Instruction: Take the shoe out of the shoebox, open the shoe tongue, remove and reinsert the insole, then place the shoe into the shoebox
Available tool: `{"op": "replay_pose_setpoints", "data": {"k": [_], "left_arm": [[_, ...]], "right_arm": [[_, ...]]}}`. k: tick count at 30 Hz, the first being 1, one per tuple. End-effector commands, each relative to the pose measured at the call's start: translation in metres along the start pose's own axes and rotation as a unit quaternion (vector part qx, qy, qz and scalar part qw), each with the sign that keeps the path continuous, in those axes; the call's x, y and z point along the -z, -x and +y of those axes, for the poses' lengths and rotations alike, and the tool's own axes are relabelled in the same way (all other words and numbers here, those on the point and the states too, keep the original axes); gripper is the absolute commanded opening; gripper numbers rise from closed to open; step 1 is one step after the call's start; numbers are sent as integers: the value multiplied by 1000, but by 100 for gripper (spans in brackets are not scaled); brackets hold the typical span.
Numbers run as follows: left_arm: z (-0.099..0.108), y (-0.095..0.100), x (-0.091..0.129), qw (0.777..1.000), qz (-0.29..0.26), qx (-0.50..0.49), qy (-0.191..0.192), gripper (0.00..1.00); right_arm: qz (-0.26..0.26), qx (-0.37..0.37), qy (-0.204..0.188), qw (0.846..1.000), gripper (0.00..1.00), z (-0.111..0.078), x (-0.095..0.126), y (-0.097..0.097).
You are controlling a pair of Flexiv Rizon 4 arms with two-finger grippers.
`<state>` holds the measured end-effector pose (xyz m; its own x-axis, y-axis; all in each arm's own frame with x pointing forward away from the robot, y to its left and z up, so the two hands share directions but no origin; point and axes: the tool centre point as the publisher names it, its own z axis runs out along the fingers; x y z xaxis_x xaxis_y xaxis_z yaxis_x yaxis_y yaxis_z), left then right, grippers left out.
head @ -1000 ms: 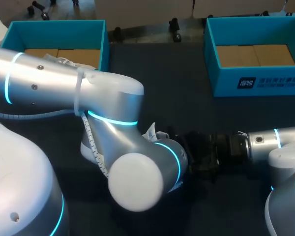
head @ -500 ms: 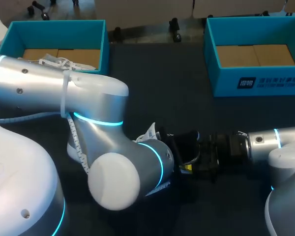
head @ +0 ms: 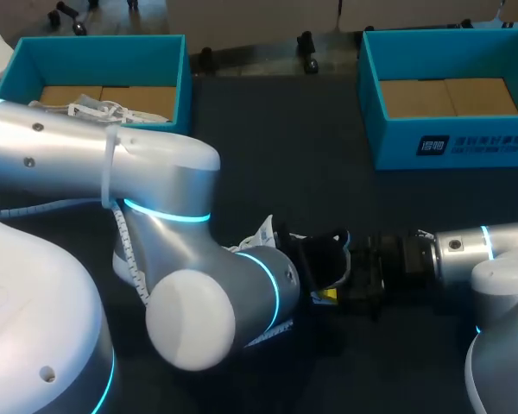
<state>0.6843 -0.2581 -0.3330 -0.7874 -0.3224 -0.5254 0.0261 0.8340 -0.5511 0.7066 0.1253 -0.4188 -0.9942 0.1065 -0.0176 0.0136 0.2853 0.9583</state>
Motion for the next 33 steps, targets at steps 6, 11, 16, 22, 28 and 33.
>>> {"op": "replay_pose_setpoints", "data": {"k": [6,11,16,22,28,33], "left_arm": [[3,-7,-8,1000,-3,4,-2,36],[2,-9,-9,1000,-20,13,-9,36],[0,-12,-11,999,-38,14,-18,35],[-1,-12,-17,998,-50,18,-23,33],[-2,-9,-21,998,-50,21,-25,31],[-4,-5,-25,998,-50,24,-27,30]], "right_arm": [[0,-1,-3,1000,0,2,-1,-1],[0,-1,-3,1000,0,2,-1,-1],[0,-1,-3,1000,0,2,-1,-1],[0,-1,-3,1000,0,2,-1,-1],[0,-1,-3,1000,0,2,-1,-1],[0,-1,-3,1000,0,2,-1,-1]]}}
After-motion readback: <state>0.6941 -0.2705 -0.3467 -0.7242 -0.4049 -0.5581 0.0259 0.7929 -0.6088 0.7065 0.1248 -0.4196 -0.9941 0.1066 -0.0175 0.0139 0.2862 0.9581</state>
